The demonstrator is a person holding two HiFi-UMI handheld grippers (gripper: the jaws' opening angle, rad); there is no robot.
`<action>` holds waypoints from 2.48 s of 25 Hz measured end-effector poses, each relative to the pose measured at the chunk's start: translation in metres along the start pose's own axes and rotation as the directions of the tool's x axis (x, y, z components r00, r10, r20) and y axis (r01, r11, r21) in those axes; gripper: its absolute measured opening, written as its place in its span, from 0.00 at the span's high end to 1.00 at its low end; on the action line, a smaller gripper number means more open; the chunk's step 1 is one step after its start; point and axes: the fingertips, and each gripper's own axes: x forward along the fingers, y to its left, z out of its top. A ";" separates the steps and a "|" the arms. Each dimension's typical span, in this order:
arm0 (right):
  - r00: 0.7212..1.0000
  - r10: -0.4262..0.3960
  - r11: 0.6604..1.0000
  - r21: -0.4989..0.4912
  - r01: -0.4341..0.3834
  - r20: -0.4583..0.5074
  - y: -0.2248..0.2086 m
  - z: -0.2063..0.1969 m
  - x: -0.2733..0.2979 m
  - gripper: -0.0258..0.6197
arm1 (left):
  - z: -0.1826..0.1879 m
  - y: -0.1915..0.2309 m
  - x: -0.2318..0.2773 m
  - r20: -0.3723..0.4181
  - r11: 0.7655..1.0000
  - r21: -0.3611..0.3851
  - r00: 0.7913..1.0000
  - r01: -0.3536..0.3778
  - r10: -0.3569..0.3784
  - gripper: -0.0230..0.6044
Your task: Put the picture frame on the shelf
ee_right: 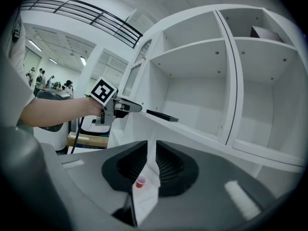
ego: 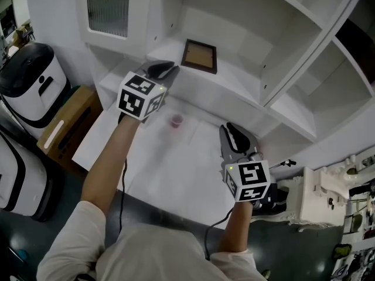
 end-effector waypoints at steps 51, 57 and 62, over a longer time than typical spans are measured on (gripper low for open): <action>0.997 -0.080 0.995 0.058 0.080 0.013 0.189 -0.014 -0.236 0.95 | -0.053 -0.216 -0.369 -0.037 0.994 0.105 0.999 -0.006 0.010 0.96; 0.997 -0.066 0.994 0.088 0.063 0.029 0.204 -0.013 -0.260 0.95 | -0.049 -0.233 -0.398 -0.019 0.997 0.078 1.000 0.005 -0.003 0.96; 0.998 -0.051 0.994 0.099 0.047 0.035 0.219 -0.019 -0.272 0.95 | -0.064 -0.251 -0.413 -0.031 0.999 0.032 0.999 0.023 -0.022 0.96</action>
